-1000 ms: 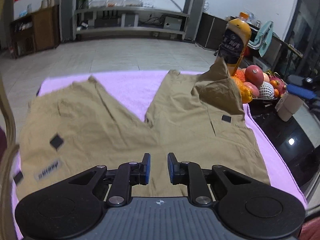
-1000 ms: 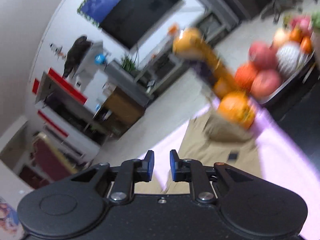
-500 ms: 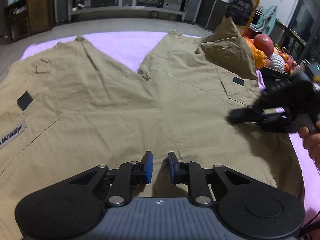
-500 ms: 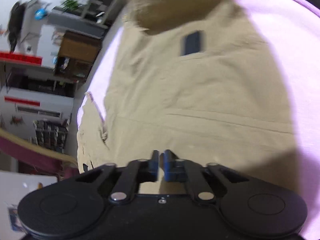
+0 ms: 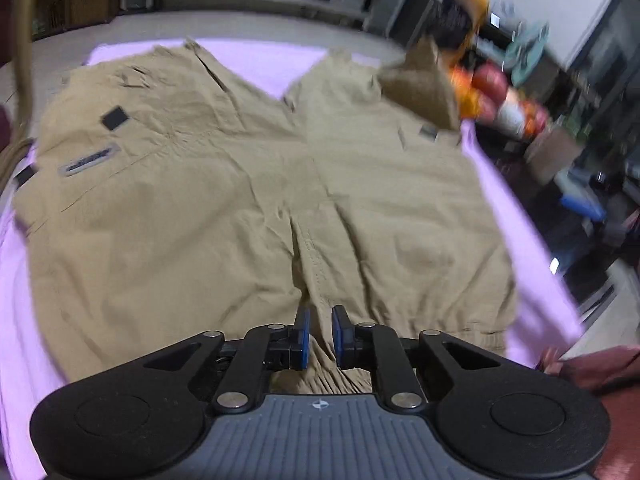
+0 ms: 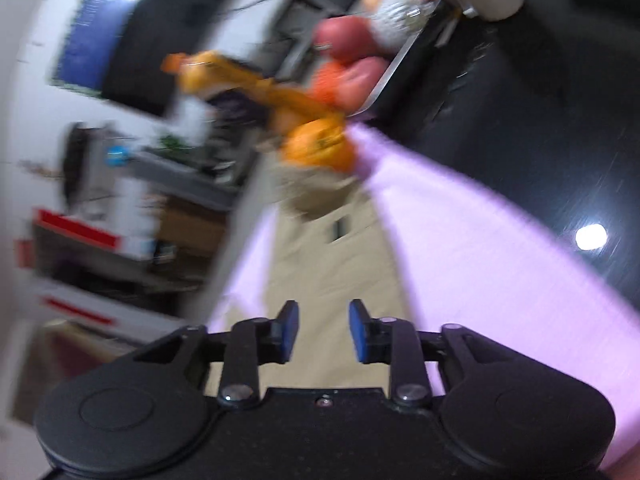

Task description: Fold clothes

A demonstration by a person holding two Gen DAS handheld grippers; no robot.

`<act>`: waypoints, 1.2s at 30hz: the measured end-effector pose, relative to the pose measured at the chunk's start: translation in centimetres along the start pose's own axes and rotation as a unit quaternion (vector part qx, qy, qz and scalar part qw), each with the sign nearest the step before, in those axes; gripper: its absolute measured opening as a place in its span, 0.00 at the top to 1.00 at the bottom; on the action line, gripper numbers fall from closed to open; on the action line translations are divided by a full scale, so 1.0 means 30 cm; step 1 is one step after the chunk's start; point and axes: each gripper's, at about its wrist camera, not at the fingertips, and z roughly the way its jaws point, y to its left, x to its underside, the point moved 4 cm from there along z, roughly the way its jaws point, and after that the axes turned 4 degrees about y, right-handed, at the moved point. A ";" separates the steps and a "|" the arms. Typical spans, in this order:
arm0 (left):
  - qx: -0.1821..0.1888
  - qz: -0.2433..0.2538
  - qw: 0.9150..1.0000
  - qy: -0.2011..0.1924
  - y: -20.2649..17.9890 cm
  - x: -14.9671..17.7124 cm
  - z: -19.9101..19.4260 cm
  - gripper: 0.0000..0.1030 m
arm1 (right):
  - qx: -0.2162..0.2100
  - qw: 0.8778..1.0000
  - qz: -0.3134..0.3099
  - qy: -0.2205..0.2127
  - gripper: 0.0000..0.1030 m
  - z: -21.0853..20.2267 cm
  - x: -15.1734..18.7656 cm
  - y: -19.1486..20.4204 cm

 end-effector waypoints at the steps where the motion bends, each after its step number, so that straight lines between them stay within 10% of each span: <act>1: -0.006 -0.006 1.000 -0.013 0.007 0.003 -0.014 0.87 | -0.023 1.000 -0.007 0.000 0.70 -0.028 0.026 0.016; 15: -0.010 0.014 1.000 -0.004 -0.066 -0.078 0.249 0.87 | 0.028 0.965 -0.158 0.207 0.75 0.414 0.386 0.237; 18: -0.025 0.040 0.999 0.007 -0.054 -0.057 0.275 0.79 | 0.060 0.959 -0.173 0.216 0.75 0.452 0.394 0.208; 20: -0.026 0.049 0.998 0.010 -0.050 -0.047 0.265 0.78 | 0.087 0.960 -0.149 0.220 1.00 0.473 0.376 0.152; 30: -0.048 0.093 0.994 -0.010 -0.053 0.085 0.078 0.86 | 0.172 0.965 -0.127 0.154 1.00 0.192 0.294 0.018; 36: -0.009 0.086 0.996 -0.033 -0.096 0.111 0.036 0.86 | 0.103 0.972 -0.166 0.134 0.82 0.043 0.348 0.052</act>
